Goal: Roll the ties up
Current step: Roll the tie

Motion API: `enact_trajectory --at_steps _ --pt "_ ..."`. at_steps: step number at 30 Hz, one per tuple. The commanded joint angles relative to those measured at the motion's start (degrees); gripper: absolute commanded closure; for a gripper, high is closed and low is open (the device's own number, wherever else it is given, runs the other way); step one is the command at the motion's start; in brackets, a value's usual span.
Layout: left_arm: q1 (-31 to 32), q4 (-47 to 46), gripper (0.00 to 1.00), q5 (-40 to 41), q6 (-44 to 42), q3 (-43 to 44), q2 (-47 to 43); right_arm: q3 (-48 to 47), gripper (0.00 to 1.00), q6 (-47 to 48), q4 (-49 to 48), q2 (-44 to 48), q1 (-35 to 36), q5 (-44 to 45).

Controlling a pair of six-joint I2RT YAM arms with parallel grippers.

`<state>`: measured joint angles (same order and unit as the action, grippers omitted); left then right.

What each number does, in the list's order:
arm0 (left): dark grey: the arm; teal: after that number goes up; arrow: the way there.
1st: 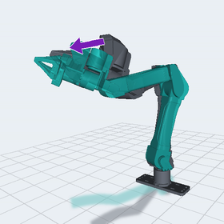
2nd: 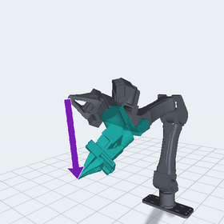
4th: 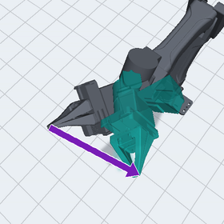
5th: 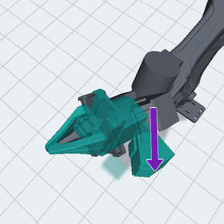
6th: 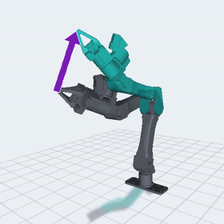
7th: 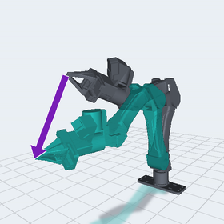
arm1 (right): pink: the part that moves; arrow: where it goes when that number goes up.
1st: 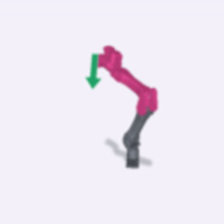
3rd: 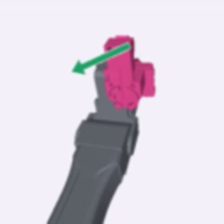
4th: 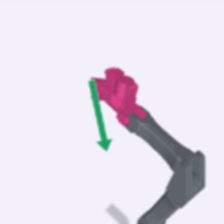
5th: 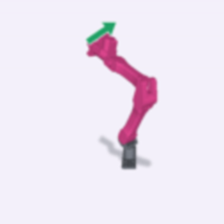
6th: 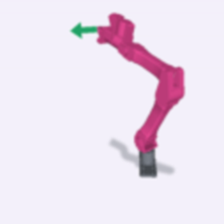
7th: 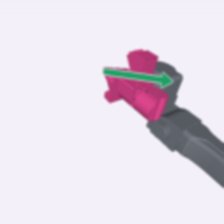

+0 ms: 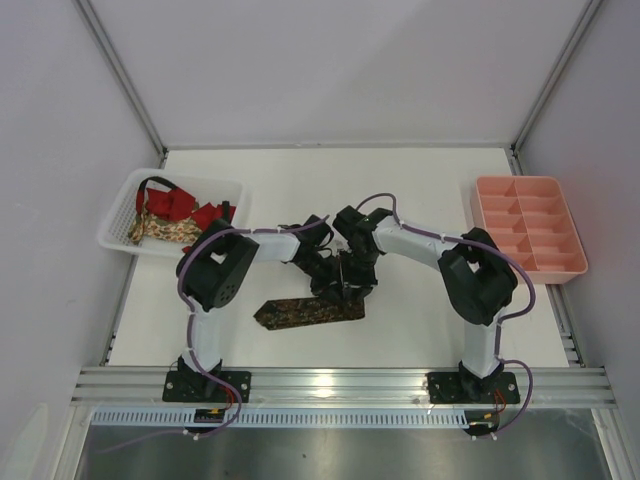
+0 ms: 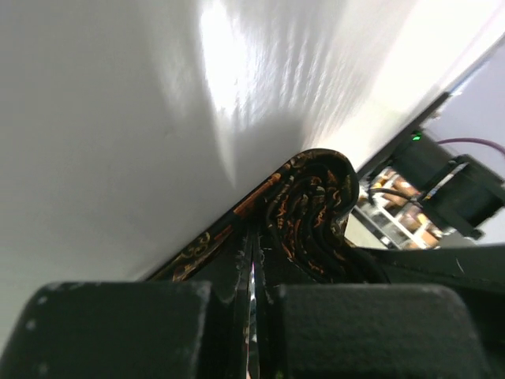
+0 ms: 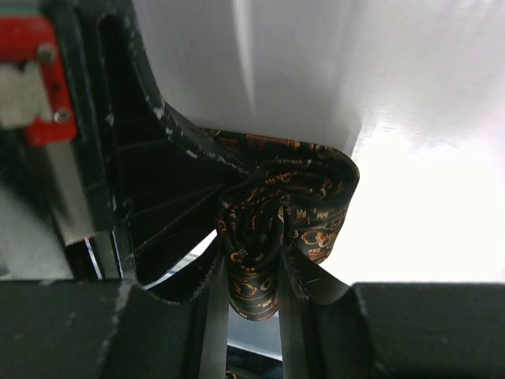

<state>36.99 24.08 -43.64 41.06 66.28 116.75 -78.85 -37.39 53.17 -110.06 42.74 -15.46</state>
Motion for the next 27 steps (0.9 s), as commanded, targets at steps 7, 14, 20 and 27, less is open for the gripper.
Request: enact_trajectory --at_steps 7,14,20,27 --pt "0.4 6.7 0.90 13.7 -7.2 -1.5 -4.9 7.7 1.00 -1.5 -16.2 -4.1 1.6 -3.4" --pt "-1.8 10.7 0.83 20.2 -10.5 -3.7 -10.6 6.2 1.00 1.7 -13.7 -5.4 2.7 -0.1" --pt "-4.9 10.8 0.90 21.8 -9.9 -10.0 -17.0 2.5 0.97 3.5 -9.2 -7.4 4.3 4.0" --pt "-4.9 4.5 0.99 18.9 -6.5 -16.9 -15.7 -1.5 0.79 4.2 -6.2 -9.5 6.6 6.4"
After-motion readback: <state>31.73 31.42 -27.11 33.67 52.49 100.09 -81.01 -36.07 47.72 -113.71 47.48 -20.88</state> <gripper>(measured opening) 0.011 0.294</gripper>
